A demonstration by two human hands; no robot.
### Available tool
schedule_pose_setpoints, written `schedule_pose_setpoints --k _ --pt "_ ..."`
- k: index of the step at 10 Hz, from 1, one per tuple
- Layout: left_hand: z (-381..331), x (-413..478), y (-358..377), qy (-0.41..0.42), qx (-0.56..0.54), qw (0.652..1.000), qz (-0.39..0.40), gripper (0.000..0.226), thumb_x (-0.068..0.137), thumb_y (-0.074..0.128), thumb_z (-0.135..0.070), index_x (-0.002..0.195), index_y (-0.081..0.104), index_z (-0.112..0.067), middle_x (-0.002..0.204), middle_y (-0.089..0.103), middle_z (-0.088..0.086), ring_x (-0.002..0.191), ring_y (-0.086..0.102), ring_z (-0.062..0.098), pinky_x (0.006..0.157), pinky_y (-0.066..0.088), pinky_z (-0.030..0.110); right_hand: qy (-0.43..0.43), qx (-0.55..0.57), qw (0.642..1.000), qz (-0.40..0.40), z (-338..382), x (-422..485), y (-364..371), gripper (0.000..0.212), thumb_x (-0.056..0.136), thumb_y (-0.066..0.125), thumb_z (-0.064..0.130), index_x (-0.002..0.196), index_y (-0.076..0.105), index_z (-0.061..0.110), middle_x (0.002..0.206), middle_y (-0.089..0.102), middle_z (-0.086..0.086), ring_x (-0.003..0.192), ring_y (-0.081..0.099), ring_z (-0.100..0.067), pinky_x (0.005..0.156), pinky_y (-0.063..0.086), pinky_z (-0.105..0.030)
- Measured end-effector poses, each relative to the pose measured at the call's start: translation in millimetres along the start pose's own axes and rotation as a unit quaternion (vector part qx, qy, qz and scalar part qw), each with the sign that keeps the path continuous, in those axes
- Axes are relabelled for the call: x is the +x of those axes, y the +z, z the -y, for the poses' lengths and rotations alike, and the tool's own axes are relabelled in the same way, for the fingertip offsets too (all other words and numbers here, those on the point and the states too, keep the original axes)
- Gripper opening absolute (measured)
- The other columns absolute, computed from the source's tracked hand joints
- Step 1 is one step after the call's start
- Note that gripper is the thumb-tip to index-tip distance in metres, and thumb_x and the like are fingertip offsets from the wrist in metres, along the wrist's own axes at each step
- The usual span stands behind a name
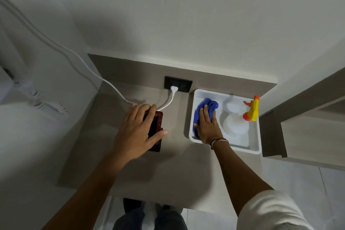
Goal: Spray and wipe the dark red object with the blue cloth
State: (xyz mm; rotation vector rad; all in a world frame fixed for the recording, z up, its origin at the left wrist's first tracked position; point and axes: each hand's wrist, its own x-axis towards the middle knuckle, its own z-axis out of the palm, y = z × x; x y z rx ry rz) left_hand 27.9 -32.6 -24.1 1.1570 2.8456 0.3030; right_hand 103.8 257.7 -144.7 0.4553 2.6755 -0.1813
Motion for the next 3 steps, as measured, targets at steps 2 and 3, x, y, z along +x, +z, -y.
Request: schedule_pose_setpoints --k 2,3 --pt "-1.2 -1.3 -1.9 -0.005 0.008 1.000 0.014 0.096 0.098 0.033 -0.079 0.155 0.050 -0.005 0.147 0.057 0.018 0.143 0.050 0.040 0.126 0.034 0.056 0.023 0.003 0.999 -0.037 11.6 -18.8 -18.4 0.083 0.113 0.042 0.047 0.172 0.001 0.005 0.181 -0.008 -0.021 0.169 -0.003 -0.046 0.138 0.009 -0.054" --pt "-3.3 -0.5 -4.4 -0.027 -0.001 0.998 0.049 0.103 0.095 0.022 -0.084 0.163 0.040 -0.008 0.161 0.047 0.017 0.157 0.036 0.038 0.133 0.020 0.053 0.032 0.043 0.991 -0.126 29.7 -37.2 -31.3 0.085 0.112 0.045 0.051 0.172 0.008 0.004 0.182 -0.001 -0.020 0.169 0.001 -0.045 0.138 0.016 -0.052"
